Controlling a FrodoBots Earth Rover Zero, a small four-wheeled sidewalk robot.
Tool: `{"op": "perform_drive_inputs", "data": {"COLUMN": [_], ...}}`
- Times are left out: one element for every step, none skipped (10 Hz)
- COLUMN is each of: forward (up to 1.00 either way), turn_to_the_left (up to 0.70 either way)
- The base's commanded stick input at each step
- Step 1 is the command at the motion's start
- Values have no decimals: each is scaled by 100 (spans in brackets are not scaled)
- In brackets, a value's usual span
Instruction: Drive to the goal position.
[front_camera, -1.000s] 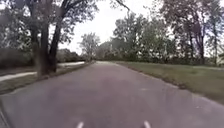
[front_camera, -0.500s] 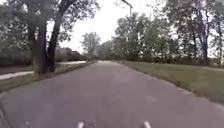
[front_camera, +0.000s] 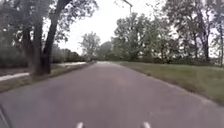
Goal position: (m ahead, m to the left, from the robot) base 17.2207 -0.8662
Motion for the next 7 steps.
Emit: {"op": "perform_drive_inputs", "data": {"forward": [100, 100, 100, 100, 100, 100, 100], "turn_to_the_left": [0, 0, 0, 0, 0, 0, 0]}}
